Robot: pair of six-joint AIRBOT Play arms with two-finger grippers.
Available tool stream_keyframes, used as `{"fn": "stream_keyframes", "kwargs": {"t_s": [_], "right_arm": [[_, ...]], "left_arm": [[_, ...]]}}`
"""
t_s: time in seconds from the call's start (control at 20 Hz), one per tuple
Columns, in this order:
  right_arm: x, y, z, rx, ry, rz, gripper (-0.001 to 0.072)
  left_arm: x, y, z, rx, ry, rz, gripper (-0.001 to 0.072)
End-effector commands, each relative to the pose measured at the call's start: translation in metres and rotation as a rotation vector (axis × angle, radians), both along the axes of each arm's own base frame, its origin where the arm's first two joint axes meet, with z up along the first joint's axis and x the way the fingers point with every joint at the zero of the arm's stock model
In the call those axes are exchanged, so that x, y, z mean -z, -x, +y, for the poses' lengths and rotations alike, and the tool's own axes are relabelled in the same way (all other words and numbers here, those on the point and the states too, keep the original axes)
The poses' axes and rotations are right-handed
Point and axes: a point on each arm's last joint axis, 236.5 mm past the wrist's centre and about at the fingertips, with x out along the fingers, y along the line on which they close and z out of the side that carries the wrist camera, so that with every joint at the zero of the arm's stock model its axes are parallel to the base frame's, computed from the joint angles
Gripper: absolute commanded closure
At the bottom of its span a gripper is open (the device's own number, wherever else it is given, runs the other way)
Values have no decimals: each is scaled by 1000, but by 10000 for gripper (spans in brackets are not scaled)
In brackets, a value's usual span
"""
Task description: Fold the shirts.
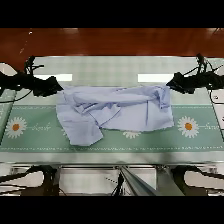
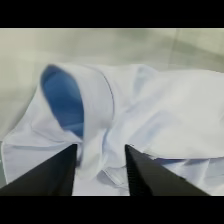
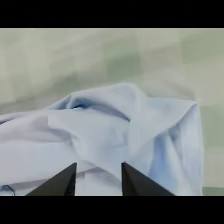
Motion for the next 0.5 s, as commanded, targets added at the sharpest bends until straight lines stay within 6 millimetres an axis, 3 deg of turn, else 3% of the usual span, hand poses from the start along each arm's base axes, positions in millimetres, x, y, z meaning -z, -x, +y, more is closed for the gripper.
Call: {"fn": "stream_keyframes", "kwargs": {"t_s": [0.0,0.1,0.2,0.25,0.35,0.4,0.45], "right_arm": [[-30,19,-16,-135,50,1,344],[-46,56,-52,-185,180,91,344],[-41,106,-101,-189,352,249,344],[-38,117,-114,-118,356,271,344],[-23,139,-112,-67,254,296,339],[-12,150,-107,-47,199,308,298],[-1,159,-102,-23,144,325,195]], "left_arm": [[-20,7,25,-6,31,55,146],[-34,34,49,6,47,154,142],[-27,72,68,5,47,283,143],[-20,89,72,-2,51,334,143],[-2,116,65,37,68,369,143],[8,126,59,72,73,373,143],[17,131,55,68,89,382,143]]}}
